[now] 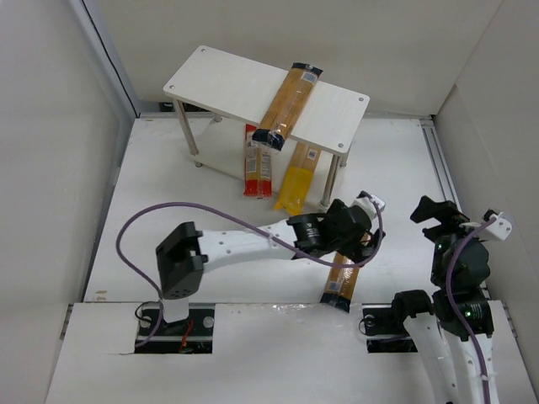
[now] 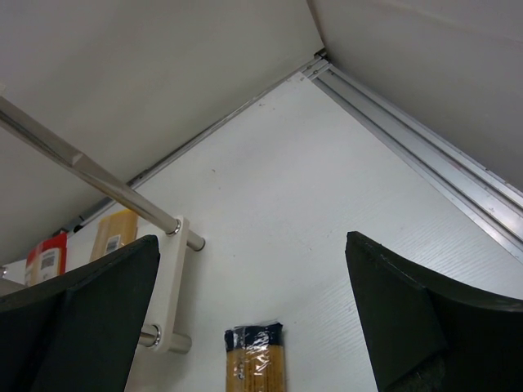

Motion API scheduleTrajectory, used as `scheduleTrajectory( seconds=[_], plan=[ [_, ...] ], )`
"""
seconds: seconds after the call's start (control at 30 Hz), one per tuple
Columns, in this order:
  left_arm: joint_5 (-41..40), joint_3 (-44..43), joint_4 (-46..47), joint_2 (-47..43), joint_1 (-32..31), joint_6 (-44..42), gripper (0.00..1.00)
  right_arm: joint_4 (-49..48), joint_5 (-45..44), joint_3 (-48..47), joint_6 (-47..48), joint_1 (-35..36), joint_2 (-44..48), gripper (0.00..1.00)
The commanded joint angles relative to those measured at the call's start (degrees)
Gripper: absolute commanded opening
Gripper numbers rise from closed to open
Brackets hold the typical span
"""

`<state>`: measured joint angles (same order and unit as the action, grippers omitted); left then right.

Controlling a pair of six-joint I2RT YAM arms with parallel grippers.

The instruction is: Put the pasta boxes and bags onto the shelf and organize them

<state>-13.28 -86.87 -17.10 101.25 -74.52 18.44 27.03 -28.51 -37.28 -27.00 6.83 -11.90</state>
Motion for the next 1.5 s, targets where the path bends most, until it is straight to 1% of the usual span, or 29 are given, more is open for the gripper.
scheduleTrajectory(
  seconds=[0.0,0.13,0.2,0.33,0.4,0.57,0.6,0.67,0.7,0.77,0.8,0.83,0.97,1.0,1.03,1.17,1.2,1.23,1.33,1.37,1.43,1.47],
  plan=[
    [2.83,-3.28,1.82,6.74,-0.27,4.06,1.0,-0.4,0.65,0.28,0.11,0.38,1.27,1.0],
    [-1.3,-7.77,1.19,15.36,-0.27,4.06,1.0,-0.4,1.35,0.28,0.11,0.38,1.27,1.0],
    [0.26,-9.8,0.32,19.4,-0.27,4.06,1.0,-0.4,1.96,0.8,0.11,0.38,1.79,1.0],
    [0.8,-11.39,-0.3,23.36,0.25,4.06,1.0,-0.4,2.49,0.8,0.11,0.38,1.79,1.0],
    [0.8,-11.39,-0.91,23.9,0.25,4.68,1.0,-0.4,2.5,0.8,0.11,0.38,1.79,1.0],
    [1.32,-9.37,-1.44,26.97,0.78,6.52,1.0,-0.92,2.5,0.8,0.11,0.38,1.79,1.0],
    [1.32,-8.85,-1.44,26.98,0.78,6.52,0.98,-0.92,2.5,0.8,0.11,0.38,1.79,1.0],
    [2.81,-8.32,-1.44,27.5,0.78,7.05,0.86,-0.92,2.5,0.8,0.11,0.38,1.79,1.0],
    [3.43,-7.53,-1.44,27.51,0.78,7.05,0.65,-0.92,2.5,0.8,0.11,0.38,1.79,1.0],
    [4.05,-7.0,-1.44,26.9,0.78,8.18,0.3,-0.92,2.5,0.8,0.11,0.38,2.32,1.0],
    [4.57,-5.87,-1.44,25.85,0.78,8.19,0.14,-0.92,2.5,0.8,0.11,0.38,2.32,1.0],
    [4.58,-5.85,-0.66,25.14,0.78,8.19,0.0,-0.92,2.5,1.32,0.11,0.38,2.32,1.0],
    [2.56,-3.58,2.06,19.0,0.78,5.13,0.0,-0.92,1.97,1.33,0.11,0.38,2.85,1.0],
    [2.56,-3.57,3.73,17.33,0.78,3.73,0.0,-0.92,1.97,1.33,0.11,0.38,2.85,1.0],
    [0.38,-3.05,4.44,14.01,0.78,1.19,0.0,-0.92,1.97,1.33,0.11,0.38,2.85,1.0],
    [-3.68,-4.27,7.43,5.64,0.26,-5.32,0.0,-0.92,1.97,1.33,0.11,0.38,2.85,1.0],
    [-3.68,-4.27,8.39,3.88,0.25,-9.34,0.0,-1.44,1.97,1.33,0.11,0.38,2.85,1.0],
    [-2.73,-3.49,11.1,0.38,0.25,-11.3,0.0,-1.45,1.97,1.33,0.11,0.38,2.85,1.0],
    [-0.88,-2.95,14.46,-4.73,0.25,-18.16,0.0,-1.45,1.45,1.33,0.11,0.38,2.85,1.0],
    [-0.87,-3.65,14.47,-7.18,0.25,-19.65,0.0,-1.45,1.44,1.33,0.11,0.38,2.85,1.0],
    [-2.27,-6.98,13.68,-8.96,0.25,-22.2,0.0,-1.45,1.44,1.33,0.11,0.38,2.85,1.0],
    [-2.97,-8.48,12.54,-9.75,0.25,-24.91,0.0,-1.45,1.44,1.33,0.11,0.38,2.85,1.0]
  ],
)
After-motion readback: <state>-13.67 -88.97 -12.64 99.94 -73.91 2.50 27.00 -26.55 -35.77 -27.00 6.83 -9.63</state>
